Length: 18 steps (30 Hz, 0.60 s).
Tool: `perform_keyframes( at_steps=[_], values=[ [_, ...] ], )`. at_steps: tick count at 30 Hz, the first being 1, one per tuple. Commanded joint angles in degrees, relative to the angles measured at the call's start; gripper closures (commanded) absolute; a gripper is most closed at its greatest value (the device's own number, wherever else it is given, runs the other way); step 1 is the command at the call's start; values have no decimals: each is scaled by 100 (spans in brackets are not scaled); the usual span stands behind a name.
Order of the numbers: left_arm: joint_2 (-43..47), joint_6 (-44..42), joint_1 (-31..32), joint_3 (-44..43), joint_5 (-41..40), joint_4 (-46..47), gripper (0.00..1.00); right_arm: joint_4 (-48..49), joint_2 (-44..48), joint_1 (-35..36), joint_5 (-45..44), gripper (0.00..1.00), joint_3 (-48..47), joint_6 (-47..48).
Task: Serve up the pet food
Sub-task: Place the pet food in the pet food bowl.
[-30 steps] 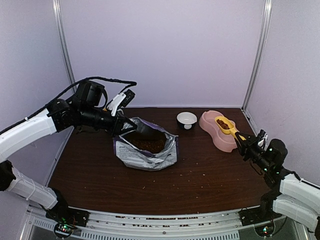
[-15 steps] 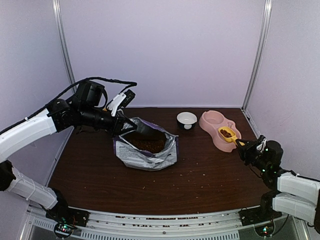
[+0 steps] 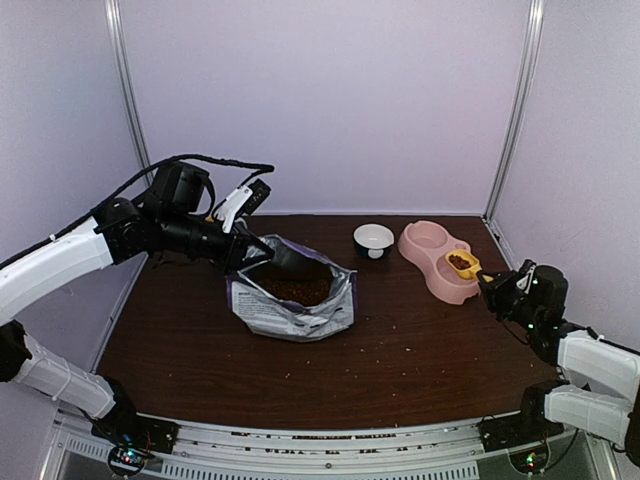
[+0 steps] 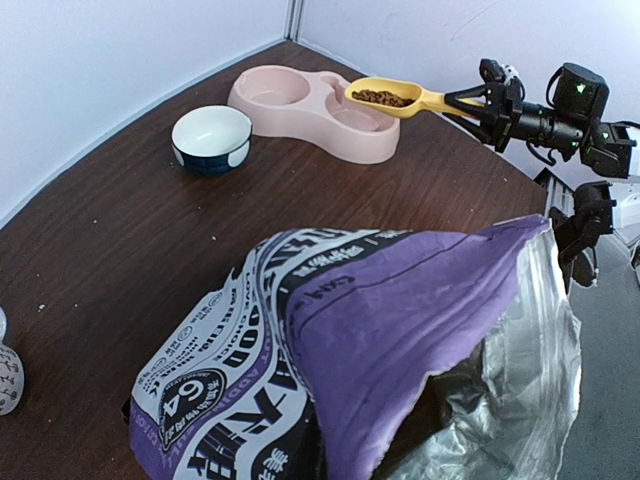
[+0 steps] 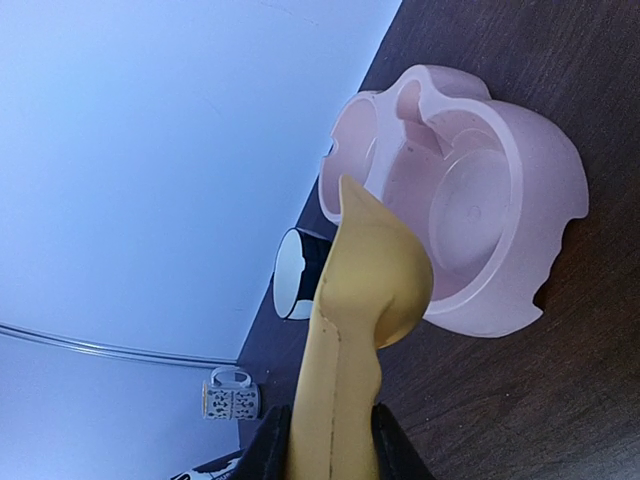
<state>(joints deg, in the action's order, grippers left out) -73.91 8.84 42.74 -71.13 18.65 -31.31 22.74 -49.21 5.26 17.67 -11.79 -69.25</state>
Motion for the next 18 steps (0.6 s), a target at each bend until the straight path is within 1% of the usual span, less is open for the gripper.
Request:
perform_keyframes(
  at_steps=[1,9,18],
  values=[
    [151,-128,-20,-111,-57,644,100,-704,21,-102,-190,100,-396,431],
    [131,-133,-20,-119,-46,644,100,-1669,152,-156,-427,100,-760,882],
    [122,-132,-16,-111,-33,644,100,-2304,94,-207,-477,100,-1128,1270]
  ],
)
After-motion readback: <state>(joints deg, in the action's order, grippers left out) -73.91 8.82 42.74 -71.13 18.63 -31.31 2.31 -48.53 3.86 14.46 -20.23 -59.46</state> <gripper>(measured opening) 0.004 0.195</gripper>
